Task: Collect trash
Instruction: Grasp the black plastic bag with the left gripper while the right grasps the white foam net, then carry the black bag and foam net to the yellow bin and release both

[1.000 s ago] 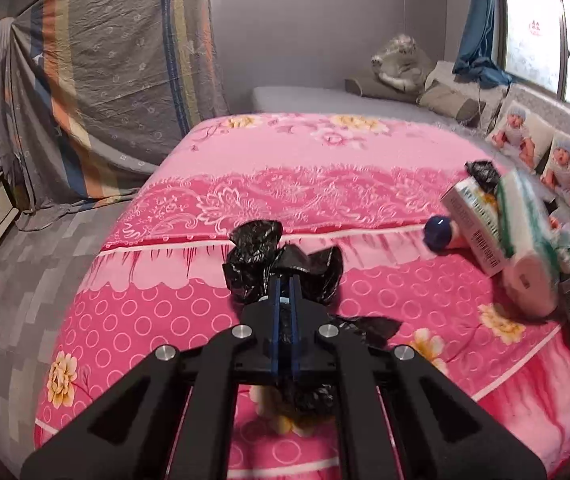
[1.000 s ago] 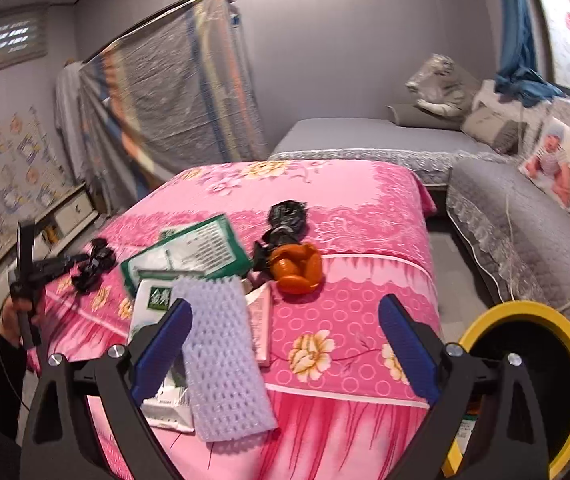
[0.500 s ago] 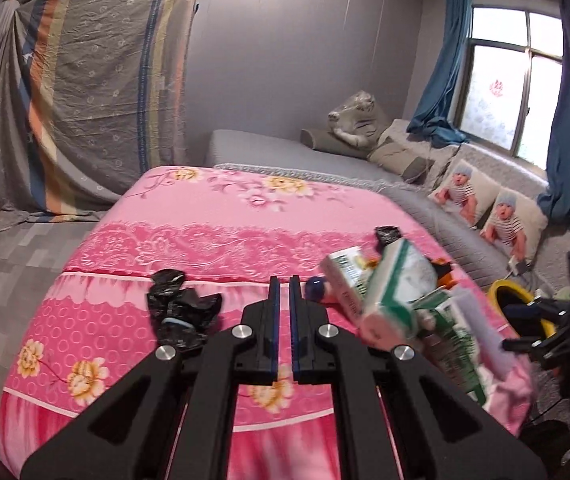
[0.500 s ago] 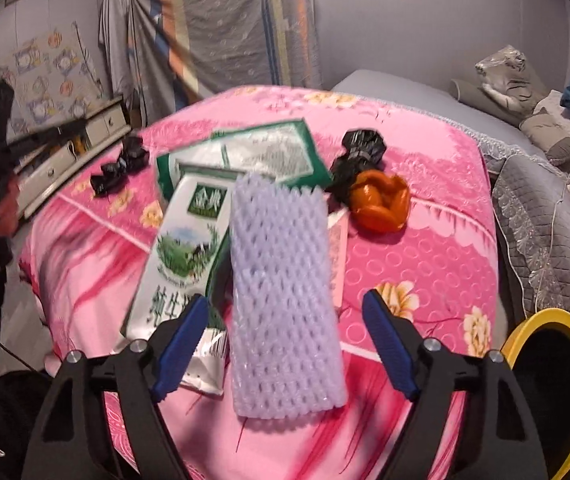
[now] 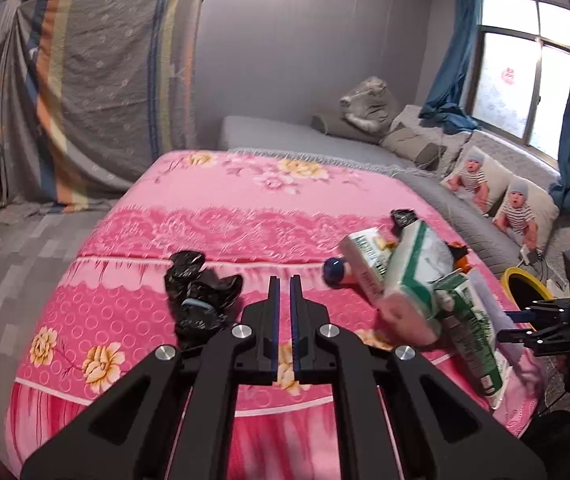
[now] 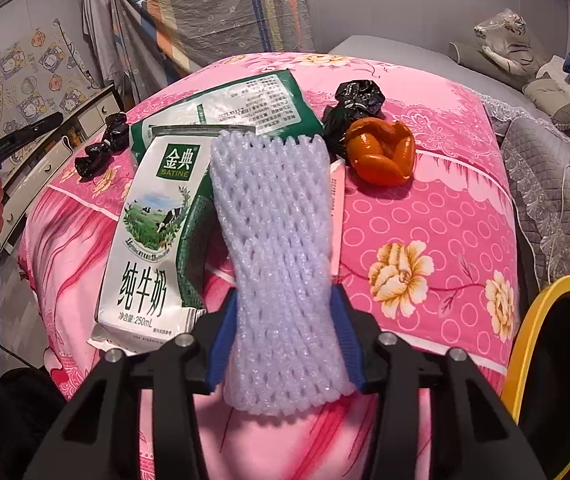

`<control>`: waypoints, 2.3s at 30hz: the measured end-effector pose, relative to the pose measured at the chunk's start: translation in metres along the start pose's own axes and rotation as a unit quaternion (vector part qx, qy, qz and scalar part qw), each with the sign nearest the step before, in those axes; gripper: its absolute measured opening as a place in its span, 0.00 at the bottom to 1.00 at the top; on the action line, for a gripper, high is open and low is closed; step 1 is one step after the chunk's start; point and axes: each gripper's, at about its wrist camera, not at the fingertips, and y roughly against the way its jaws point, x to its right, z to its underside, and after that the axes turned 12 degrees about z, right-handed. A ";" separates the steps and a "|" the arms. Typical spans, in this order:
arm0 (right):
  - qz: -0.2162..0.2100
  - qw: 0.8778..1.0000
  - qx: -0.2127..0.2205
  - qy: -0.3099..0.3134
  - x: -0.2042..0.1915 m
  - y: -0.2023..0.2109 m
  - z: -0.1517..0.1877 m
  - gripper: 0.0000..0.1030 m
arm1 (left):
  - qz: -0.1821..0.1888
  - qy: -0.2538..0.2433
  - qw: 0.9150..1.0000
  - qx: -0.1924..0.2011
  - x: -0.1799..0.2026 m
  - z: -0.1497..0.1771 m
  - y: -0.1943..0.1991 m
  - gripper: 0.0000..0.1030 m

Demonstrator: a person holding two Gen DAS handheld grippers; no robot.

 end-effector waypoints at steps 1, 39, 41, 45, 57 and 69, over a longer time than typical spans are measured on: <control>0.000 1.000 0.001 0.001 0.000 0.000 0.000 0.36 | -0.006 0.006 1.000 -0.005 -0.005 0.000 -0.003 0.05; 0.028 0.955 0.192 -0.223 0.126 0.140 0.038 0.25 | 0.159 -0.136 0.978 -0.012 0.218 -0.066 -0.079 0.20; 0.048 0.948 0.203 -0.241 0.139 0.153 0.047 0.26 | 0.183 -0.144 0.972 -0.015 0.246 -0.068 -0.092 0.20; 0.104 0.930 0.223 -0.274 0.164 0.177 0.067 0.26 | 0.220 -0.159 0.962 -0.012 0.301 -0.065 -0.112 0.20; 0.186 0.885 0.250 -0.347 0.217 0.203 0.117 0.26 | 0.236 -0.191 0.953 -0.021 0.400 -0.045 -0.139 0.21; 0.205 0.873 0.208 -0.391 0.242 0.177 0.143 0.26 | 0.267 -0.191 0.943 -0.060 0.448 -0.022 -0.183 0.21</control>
